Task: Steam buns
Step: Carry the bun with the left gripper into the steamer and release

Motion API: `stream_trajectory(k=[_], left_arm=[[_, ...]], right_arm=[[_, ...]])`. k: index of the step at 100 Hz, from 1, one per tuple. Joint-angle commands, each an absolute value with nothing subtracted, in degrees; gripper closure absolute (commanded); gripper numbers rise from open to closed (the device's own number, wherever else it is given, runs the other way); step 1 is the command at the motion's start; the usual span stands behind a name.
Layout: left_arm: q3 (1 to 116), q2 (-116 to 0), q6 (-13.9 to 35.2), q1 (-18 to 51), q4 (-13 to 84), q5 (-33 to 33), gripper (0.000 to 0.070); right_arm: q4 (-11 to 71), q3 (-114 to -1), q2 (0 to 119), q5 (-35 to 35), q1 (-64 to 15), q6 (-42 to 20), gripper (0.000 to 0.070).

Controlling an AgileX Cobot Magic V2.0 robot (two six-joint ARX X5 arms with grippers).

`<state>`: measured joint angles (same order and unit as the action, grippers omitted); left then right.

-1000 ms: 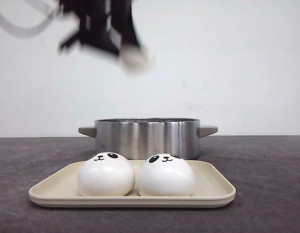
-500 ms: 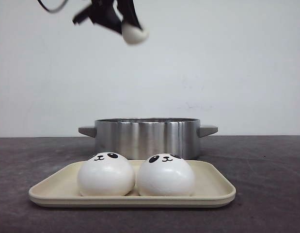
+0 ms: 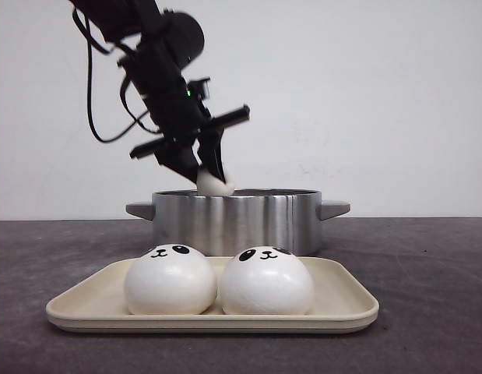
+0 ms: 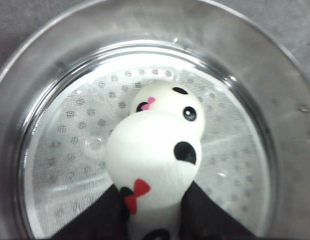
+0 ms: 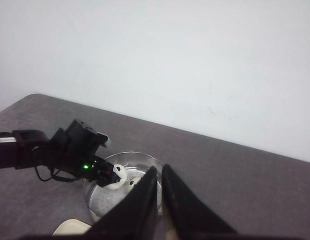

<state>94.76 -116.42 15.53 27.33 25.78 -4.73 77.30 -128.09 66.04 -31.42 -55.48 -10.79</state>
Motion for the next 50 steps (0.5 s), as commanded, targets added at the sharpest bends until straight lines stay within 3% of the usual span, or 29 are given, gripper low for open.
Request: stream_trajectory(k=[1, 11, 20, 41, 50], left_arm=[[96.38, -118.37, 14.52, 27.46, 24.29, -3.88, 0.07], [96.38, -119.22, 14.55, 27.35, 23.94, -3.27, 0.0691], [96.38, -119.39, 14.5, 27.33, 23.79, -0.6, 0.061], [96.38, -119.39, 14.52, 27.27, 23.31, 0.47, 0.0274], [96.38, -119.39, 14.55, 27.29, 23.18, 0.47, 0.0202]], right_arm=[[81.34, -129.29, 66.59, -31.42, -56.14, -11.4, 0.0693], [81.41, -129.29, 66.57, -31.27, -56.14, -11.62, 0.0693], [81.43, -129.29, 66.54, -30.89, -56.14, -11.79, 0.0693], [81.43, -129.29, 66.59, -30.85, -56.14, -12.05, 0.0693], [81.43, -129.29, 66.59, -30.85, -56.14, -12.08, 0.0693]])
